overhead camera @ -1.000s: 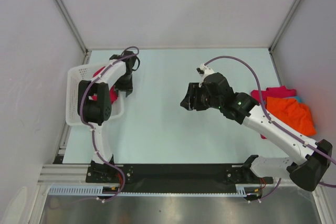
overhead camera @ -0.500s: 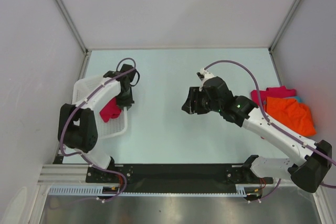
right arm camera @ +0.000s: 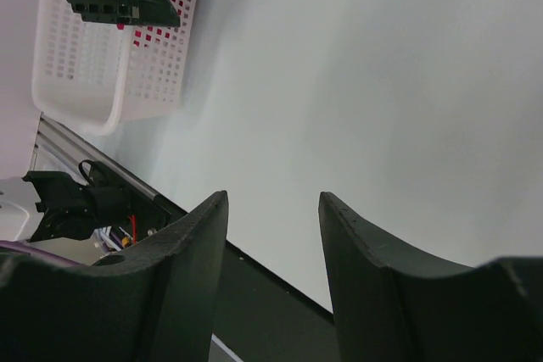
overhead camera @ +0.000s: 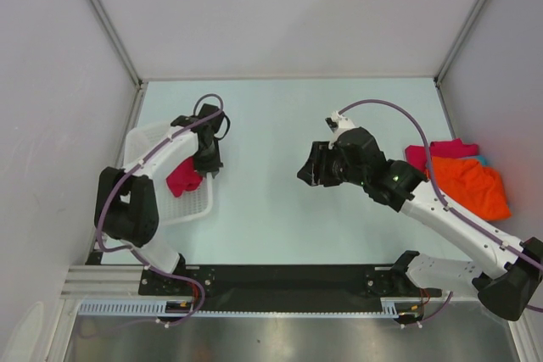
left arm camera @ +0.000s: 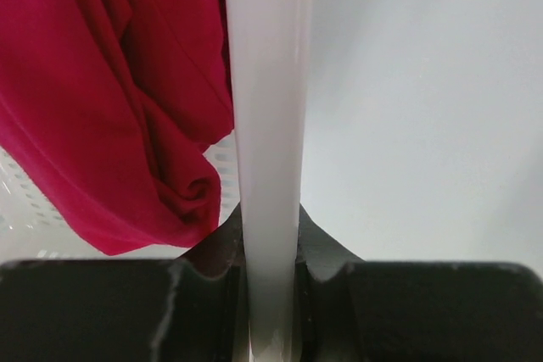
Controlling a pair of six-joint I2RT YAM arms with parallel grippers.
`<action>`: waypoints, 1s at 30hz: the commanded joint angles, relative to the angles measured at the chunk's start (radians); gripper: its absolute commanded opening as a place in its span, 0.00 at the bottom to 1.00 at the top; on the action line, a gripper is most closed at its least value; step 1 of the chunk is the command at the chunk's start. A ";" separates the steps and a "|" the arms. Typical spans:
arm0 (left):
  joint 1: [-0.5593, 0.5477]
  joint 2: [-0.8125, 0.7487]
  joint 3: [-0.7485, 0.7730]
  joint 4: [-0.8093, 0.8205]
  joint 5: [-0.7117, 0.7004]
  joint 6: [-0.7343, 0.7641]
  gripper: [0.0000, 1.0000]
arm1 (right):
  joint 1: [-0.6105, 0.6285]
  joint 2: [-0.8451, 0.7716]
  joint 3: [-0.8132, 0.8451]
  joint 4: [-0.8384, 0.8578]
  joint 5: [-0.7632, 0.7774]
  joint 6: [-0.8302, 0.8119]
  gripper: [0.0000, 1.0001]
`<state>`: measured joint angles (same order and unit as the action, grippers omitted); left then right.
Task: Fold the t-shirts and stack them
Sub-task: Grab crumpled tshirt from bin with the right arm
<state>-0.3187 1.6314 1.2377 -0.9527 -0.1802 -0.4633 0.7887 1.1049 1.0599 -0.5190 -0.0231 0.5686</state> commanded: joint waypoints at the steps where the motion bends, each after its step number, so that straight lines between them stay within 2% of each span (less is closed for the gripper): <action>1: -0.005 -0.031 -0.044 0.046 0.024 -0.041 0.00 | 0.001 -0.022 0.002 0.017 0.020 0.005 0.53; 4: -0.006 -0.091 -0.145 0.089 0.068 -0.081 0.00 | 0.001 -0.022 0.002 0.020 0.022 0.004 0.53; 7: -0.005 -0.152 -0.247 0.101 0.047 -0.138 0.00 | 0.000 -0.017 0.000 0.024 0.020 -0.004 0.53; 15: 0.000 -0.450 -0.357 -0.037 0.008 -0.236 0.00 | -0.028 -0.010 -0.009 0.030 -0.001 -0.015 0.53; 22: 0.001 -0.490 -0.376 -0.080 0.036 -0.229 0.00 | -0.031 -0.013 -0.023 0.047 -0.018 -0.019 0.53; 30: 0.001 -0.400 -0.386 -0.057 0.022 -0.175 0.01 | -0.049 -0.025 -0.031 0.050 -0.028 -0.019 0.53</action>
<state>-0.3214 1.1995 0.8764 -0.8745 -0.1955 -0.5751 0.7509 1.1049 1.0267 -0.5030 -0.0425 0.5640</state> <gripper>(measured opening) 0.201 0.527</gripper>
